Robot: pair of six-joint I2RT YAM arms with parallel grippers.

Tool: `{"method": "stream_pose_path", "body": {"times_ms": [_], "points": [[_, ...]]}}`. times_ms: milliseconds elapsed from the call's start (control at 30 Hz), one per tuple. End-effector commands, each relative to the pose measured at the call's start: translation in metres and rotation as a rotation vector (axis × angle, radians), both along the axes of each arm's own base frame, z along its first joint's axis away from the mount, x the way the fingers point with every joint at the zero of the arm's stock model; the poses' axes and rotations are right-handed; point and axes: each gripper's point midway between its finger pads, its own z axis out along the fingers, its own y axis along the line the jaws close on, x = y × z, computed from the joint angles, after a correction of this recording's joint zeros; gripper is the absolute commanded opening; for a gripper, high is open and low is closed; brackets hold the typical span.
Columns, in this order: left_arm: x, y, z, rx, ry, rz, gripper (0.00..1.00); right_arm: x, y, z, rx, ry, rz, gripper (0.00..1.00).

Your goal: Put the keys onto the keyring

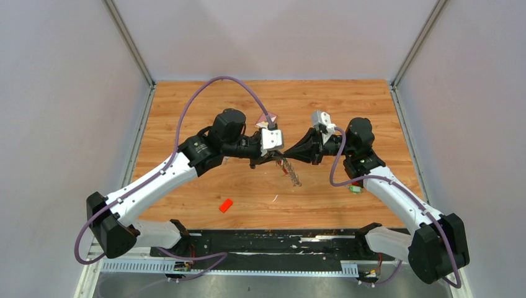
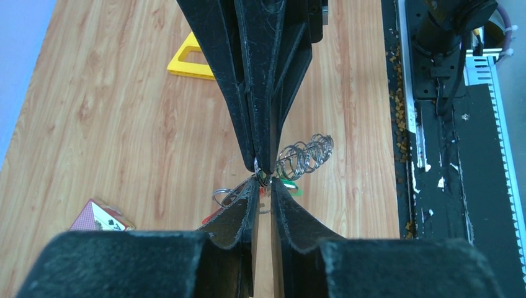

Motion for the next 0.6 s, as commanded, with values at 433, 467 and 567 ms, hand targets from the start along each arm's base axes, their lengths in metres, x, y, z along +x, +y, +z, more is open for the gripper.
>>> {"method": "stream_pose_path", "body": {"times_ms": [433,467,567], "points": [[0.0029,-0.0138,0.0155,-0.061,0.016,-0.005,0.00,0.0021,0.0008,0.0139,0.014,-0.080,-0.008,0.00],[0.0031,-0.0128,0.0157,-0.055,0.014,-0.001,0.00,0.0035,0.0005,0.0131,0.009,-0.091,-0.013,0.00],[0.0065,-0.0063,0.0166,-0.021,-0.009,0.020,0.00,0.0064,-0.0004,0.0106,-0.012,-0.106,-0.028,0.04]]}}
